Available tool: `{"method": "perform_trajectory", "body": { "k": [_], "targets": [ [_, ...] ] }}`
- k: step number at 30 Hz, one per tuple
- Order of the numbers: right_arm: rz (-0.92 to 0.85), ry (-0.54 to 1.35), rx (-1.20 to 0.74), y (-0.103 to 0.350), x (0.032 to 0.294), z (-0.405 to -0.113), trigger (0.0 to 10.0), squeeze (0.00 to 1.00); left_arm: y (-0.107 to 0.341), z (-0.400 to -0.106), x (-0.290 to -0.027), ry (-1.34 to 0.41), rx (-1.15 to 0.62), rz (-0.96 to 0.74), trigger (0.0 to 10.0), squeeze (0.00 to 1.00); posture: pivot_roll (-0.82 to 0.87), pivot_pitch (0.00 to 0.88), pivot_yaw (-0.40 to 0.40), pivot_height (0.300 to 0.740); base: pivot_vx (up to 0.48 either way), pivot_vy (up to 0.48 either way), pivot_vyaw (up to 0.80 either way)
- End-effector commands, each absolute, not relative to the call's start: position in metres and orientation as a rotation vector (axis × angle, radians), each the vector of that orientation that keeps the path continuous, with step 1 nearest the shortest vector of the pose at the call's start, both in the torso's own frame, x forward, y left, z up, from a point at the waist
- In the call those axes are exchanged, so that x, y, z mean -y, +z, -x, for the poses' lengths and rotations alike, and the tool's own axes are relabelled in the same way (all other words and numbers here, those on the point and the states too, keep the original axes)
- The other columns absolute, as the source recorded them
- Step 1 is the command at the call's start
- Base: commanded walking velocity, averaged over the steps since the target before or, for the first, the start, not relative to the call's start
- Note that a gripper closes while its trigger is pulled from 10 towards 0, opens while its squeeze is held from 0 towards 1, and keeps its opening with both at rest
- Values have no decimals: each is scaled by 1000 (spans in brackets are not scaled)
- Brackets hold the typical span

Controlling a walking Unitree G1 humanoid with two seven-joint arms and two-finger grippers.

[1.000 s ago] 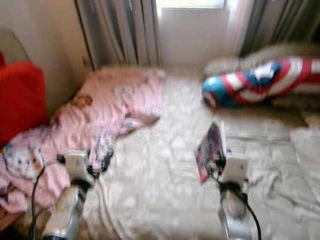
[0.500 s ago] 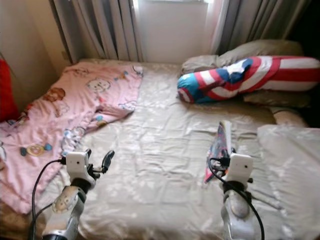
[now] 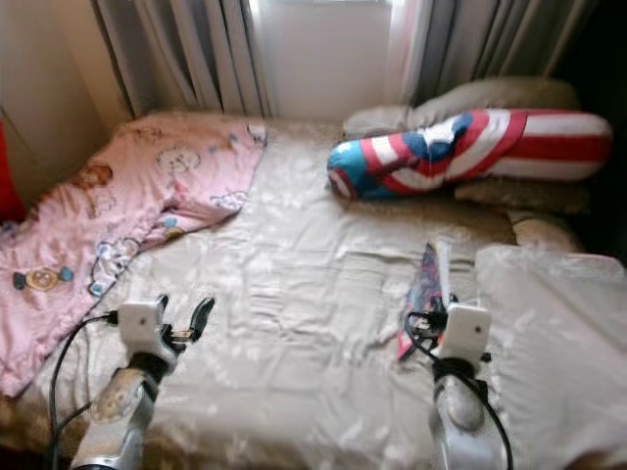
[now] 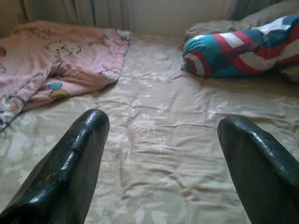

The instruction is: Clean up the room

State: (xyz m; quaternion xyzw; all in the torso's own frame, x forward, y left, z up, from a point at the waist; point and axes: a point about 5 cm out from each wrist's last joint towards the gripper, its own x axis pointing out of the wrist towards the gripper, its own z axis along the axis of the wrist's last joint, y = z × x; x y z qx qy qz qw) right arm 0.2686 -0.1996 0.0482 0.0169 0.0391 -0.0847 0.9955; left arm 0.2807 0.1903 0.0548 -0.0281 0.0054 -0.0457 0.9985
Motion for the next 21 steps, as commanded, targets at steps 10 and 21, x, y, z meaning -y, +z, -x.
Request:
{"method": "perform_trajectory", "body": {
  "k": [10, 21],
  "targets": [
    [-35, -173, -39, 58, 202, -273, 10000, 0, 55, -281, -188, -106, -19, 56, 10000, 0, -57, 0, -14, 740, 0, 0, -305],
    [-36, -165, -45, 57, 200, -274, 10000, 0, 55, -282, -187, -108, -20, 49, 10000, 0, -57, 0, -15, 740, 0, -182, -755]
  ]
}}
